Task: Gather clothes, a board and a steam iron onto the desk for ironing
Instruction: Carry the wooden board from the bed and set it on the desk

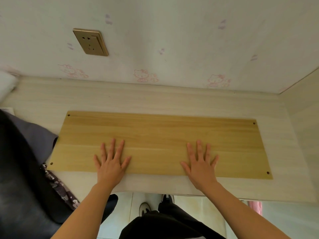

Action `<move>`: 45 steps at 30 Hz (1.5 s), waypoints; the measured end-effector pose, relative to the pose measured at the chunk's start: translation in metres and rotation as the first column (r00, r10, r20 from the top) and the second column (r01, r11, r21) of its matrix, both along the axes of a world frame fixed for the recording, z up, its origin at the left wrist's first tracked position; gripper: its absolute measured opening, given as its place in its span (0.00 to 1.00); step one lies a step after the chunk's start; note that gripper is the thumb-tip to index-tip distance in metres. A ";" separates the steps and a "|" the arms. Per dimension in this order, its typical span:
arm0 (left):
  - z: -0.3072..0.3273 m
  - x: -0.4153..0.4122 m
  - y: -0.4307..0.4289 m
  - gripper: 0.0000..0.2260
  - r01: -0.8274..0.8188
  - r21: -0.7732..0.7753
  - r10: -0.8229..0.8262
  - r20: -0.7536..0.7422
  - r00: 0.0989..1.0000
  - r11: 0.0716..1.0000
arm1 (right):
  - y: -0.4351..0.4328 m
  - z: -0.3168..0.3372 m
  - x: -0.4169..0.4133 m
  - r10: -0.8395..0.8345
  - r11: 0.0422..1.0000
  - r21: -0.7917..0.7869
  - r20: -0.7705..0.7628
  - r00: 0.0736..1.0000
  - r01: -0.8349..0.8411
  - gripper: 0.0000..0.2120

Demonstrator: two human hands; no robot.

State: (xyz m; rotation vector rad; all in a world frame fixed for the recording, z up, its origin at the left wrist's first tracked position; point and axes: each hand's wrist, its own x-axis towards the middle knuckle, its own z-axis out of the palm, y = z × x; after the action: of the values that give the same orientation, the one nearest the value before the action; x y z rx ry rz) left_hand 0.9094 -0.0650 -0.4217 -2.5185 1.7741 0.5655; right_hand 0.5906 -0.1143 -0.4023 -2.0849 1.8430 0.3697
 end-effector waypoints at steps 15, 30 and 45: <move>-0.004 0.035 -0.003 0.30 -0.024 -0.017 0.024 -0.033 0.999 1.000 | -0.006 -0.002 0.032 0.041 0.999 -0.005 -0.021 0.999 -0.042 0.36; 0.001 0.038 -0.004 0.29 -0.025 -0.002 0.025 -0.016 1.000 1.000 | -0.004 0.000 0.036 0.056 0.998 -0.010 -0.080 0.995 -0.057 0.36; 0.032 -0.034 0.037 0.24 0.318 -0.029 -0.319 -0.092 0.943 0.948 | 0.054 0.030 0.055 -0.037 0.998 0.061 0.031 0.999 0.035 0.30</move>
State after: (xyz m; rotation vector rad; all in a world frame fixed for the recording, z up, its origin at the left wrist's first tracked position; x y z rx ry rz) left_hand 0.8754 -0.0276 -0.3894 -2.1739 2.1648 0.6640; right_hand 0.6457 -0.0605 -0.3726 -2.0039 1.8253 0.3765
